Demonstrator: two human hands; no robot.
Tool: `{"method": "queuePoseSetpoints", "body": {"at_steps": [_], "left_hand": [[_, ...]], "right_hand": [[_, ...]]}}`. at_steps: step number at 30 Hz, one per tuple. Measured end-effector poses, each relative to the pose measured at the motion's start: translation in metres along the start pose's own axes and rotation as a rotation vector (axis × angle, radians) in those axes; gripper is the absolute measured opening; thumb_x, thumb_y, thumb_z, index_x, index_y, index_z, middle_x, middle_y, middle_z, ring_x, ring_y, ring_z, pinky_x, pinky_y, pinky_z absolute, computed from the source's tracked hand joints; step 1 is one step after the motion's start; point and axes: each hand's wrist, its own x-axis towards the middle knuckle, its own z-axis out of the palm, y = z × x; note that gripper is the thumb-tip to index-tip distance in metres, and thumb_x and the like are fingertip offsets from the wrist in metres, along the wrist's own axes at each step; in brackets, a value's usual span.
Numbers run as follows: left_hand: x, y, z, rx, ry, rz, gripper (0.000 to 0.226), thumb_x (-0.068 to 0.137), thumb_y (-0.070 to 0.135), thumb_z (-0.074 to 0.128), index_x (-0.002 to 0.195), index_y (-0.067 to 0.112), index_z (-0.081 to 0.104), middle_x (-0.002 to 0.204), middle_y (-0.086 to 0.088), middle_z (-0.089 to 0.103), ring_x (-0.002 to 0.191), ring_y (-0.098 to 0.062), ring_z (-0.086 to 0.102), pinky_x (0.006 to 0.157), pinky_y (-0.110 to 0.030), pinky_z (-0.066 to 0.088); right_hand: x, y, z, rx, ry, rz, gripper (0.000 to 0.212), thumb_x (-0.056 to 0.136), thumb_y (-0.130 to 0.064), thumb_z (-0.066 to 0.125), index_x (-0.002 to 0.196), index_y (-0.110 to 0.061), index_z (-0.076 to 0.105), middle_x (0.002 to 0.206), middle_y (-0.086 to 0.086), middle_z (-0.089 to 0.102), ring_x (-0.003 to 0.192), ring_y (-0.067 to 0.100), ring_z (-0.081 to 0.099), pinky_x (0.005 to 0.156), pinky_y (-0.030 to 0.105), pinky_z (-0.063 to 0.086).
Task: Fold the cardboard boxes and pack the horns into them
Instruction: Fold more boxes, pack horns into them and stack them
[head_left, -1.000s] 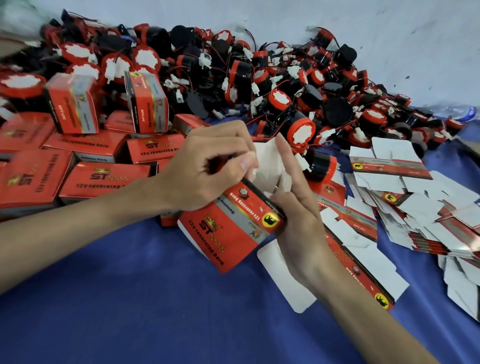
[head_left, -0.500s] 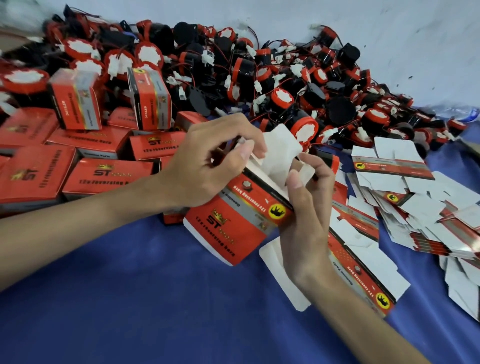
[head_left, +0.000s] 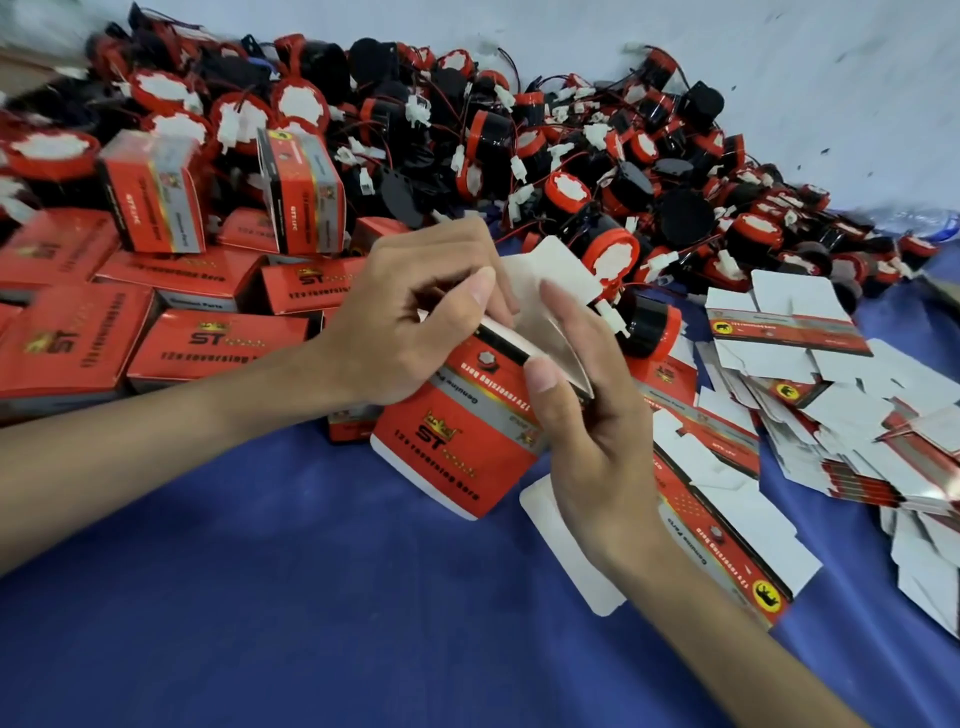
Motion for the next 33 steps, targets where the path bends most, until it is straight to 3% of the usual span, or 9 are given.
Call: {"method": "queuePoseSetpoints", "body": {"at_steps": [3, 7, 9, 11, 13, 18, 24, 27, 33], "left_hand": [[-0.0009, 0.0020, -0.0003, 0.029, -0.007, -0.009, 0.039, 0.093, 0.012, 0.035, 0.073, 0.000, 0.066, 0.081, -0.012, 0.061, 0.077, -0.016, 0.058, 0.076, -0.025, 0.043], [-0.0014, 0.0019, 0.0006, 0.080, 0.004, -0.020, 0.039, 0.093, 0.016, 0.035, 0.077, 0.001, 0.067, 0.101, -0.010, 0.048, 0.084, -0.020, 0.054, 0.079, -0.029, 0.044], [-0.0022, 0.0016, 0.0005, 0.083, 0.011, -0.021, 0.034, 0.093, 0.018, 0.035, 0.082, 0.006, 0.064, 0.113, -0.012, 0.044, 0.090, -0.025, 0.058, 0.084, -0.041, 0.047], [-0.0024, 0.0024, 0.0006, 0.065, 0.001, 0.003, 0.022, 0.093, 0.018, 0.036, 0.088, 0.009, 0.057, 0.117, -0.012, 0.045, 0.096, -0.026, 0.060, 0.086, -0.046, 0.047], [-0.0019, 0.0041, 0.0016, -0.034, -0.019, 0.002, 0.013, 0.093, 0.016, 0.037, 0.097, 0.012, 0.048, 0.113, -0.011, 0.050, 0.094, -0.029, 0.061, 0.083, -0.044, 0.049], [-0.0003, 0.0030, 0.0022, -0.015, -0.032, 0.066, 0.022, 0.092, 0.011, 0.038, 0.088, 0.003, 0.058, 0.092, -0.014, 0.057, 0.086, -0.023, 0.058, 0.082, -0.028, 0.044], [-0.0010, 0.0035, 0.0025, 0.036, -0.014, 0.076, 0.034, 0.091, 0.008, 0.038, 0.072, -0.001, 0.064, 0.084, -0.018, 0.053, 0.076, -0.033, 0.059, 0.072, -0.041, 0.047], [-0.0027, 0.0037, 0.0028, 0.035, -0.033, 0.112, 0.040, 0.091, 0.008, 0.036, 0.063, 0.000, 0.062, 0.085, -0.015, 0.052, 0.077, -0.035, 0.060, 0.070, -0.041, 0.046], [-0.0016, 0.0044, 0.0030, 0.039, -0.041, 0.084, 0.040, 0.091, 0.010, 0.033, 0.065, -0.003, 0.061, 0.086, -0.020, 0.053, 0.079, -0.032, 0.057, 0.072, -0.042, 0.045]], "right_hand": [[-0.0008, -0.0014, 0.0014, 0.074, 0.054, -0.006, 0.043, 0.088, -0.050, 0.057, 0.122, -0.032, 0.037, 0.114, -0.032, 0.049, 0.114, 0.004, 0.054, 0.087, 0.032, 0.053], [0.0030, -0.0017, -0.0005, 0.082, 0.064, -0.047, 0.052, 0.091, -0.036, 0.057, 0.134, -0.026, 0.031, 0.115, -0.042, 0.049, 0.109, -0.013, 0.050, 0.081, 0.017, 0.051], [0.0042, -0.0003, -0.0019, 0.030, 0.059, -0.112, 0.042, 0.094, -0.042, 0.052, 0.132, -0.028, 0.042, 0.123, -0.037, 0.050, 0.117, -0.009, 0.049, 0.087, 0.017, 0.049], [0.0041, 0.0007, -0.0025, -0.005, 0.049, -0.132, 0.035, 0.095, -0.046, 0.048, 0.122, -0.026, 0.056, 0.128, -0.023, 0.054, 0.124, 0.005, 0.051, 0.093, 0.031, 0.051], [0.0042, 0.0021, -0.0028, -0.027, 0.046, -0.147, 0.032, 0.096, -0.044, 0.047, 0.117, -0.023, 0.058, 0.128, -0.006, 0.056, 0.124, 0.012, 0.052, 0.094, 0.042, 0.051], [0.0034, 0.0066, -0.0065, -0.086, 0.032, -0.232, 0.030, 0.096, -0.031, 0.049, 0.113, -0.008, 0.058, 0.120, 0.015, 0.060, 0.116, 0.020, 0.058, 0.091, 0.023, 0.047], [0.0057, 0.0025, -0.0066, -0.148, 0.020, -0.284, 0.023, 0.094, -0.026, 0.050, 0.094, -0.009, 0.066, 0.110, 0.014, 0.060, 0.093, 0.002, 0.060, 0.077, 0.010, 0.044], [0.0056, 0.0029, -0.0075, -0.178, 0.024, -0.294, 0.026, 0.096, -0.032, 0.048, 0.079, -0.019, 0.063, 0.110, 0.014, 0.062, 0.085, 0.013, 0.061, 0.067, 0.028, 0.048], [0.0050, 0.0065, -0.0073, -0.193, 0.006, -0.297, 0.031, 0.096, -0.030, 0.051, 0.093, -0.004, 0.067, 0.114, 0.013, 0.058, 0.104, 0.007, 0.057, 0.084, 0.020, 0.046]]}}
